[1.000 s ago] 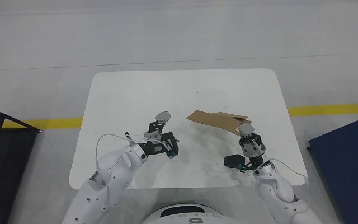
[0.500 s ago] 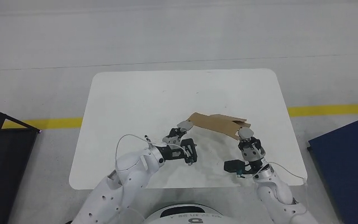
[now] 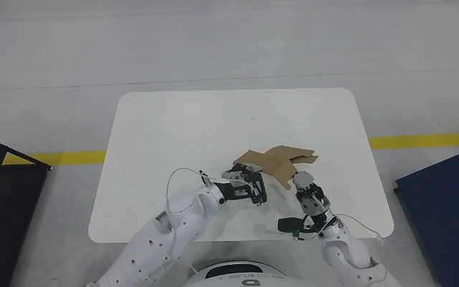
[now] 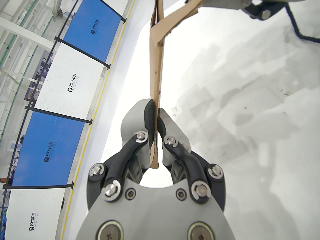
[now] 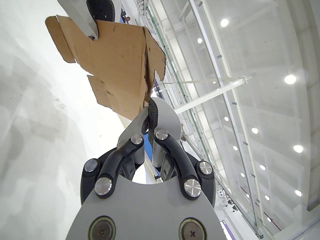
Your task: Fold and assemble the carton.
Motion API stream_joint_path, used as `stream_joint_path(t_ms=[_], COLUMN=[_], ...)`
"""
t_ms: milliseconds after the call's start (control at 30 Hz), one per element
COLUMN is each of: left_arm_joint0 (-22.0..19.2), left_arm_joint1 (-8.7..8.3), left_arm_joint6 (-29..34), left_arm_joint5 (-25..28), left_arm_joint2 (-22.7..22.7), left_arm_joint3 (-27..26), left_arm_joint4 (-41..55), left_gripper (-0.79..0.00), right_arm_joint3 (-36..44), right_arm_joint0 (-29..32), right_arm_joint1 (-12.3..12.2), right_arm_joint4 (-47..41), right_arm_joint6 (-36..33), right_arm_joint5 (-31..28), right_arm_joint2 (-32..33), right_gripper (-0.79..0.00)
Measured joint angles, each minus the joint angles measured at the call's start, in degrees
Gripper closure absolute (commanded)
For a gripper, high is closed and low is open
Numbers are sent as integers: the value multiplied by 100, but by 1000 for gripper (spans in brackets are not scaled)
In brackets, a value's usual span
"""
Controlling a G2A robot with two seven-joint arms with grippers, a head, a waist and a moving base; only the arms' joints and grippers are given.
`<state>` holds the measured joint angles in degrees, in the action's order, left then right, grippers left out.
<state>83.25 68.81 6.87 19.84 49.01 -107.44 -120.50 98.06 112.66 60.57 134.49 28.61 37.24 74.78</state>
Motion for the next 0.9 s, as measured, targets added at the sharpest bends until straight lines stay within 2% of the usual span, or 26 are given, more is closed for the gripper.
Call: stream_joint_path(t_ms=[133, 167, 200, 233, 467, 600, 733, 767, 833, 900], left_arm_joint0=[-45, -52, -56, -55, 84, 224, 228, 227, 254, 258], left_arm_joint1=[17, 18, 19, 19, -22, -54, -56, -56, -48, -34], left_arm_joint6=[45, 47, 48, 49, 53, 52, 41, 41, 49, 80], left_arm_joint5=[-46, -54, -67, -94, -215, -385, -433, -427, -370, -28], left_arm_joint2=[-12, -6, 6, 36, 543, 1060, 1093, 1090, 1105, 1162], left_arm_joint3=[42, 43, 42, 35, -101, -336, -355, -354, -307, -197], left_arm_joint4=[1, 3, 10, 35, 592, 1285, 1245, 1243, 1340, 1796], left_gripper=[0, 0, 0, 0, 0, 0, 0, 0, 0, 0], right_arm_joint3=[4, 3, 0, 0, 69, 67, 82, 106, 115, 58], right_arm_joint0=[12, 11, 10, 5, 31, 30, -8, -50, -157, -254], right_arm_joint1=[11, 14, 16, 19, 18, 18, 16, 10, -25, -67], right_arm_joint4=[22, 21, 7, -47, -454, -444, -521, -642, -1075, -1434], right_arm_joint6=[11, 11, 5, -12, 176, 167, 207, 328, 890, 1445], right_arm_joint5=[-1, -7, -18, -42, -145, -143, -251, -435, -1226, -2025], right_arm_joint2=[6, 12, 21, 37, 124, 122, 78, 43, 35, 105], right_gripper=[0, -191, -702, -785, -785, -785, -785, -785, -785, -785])
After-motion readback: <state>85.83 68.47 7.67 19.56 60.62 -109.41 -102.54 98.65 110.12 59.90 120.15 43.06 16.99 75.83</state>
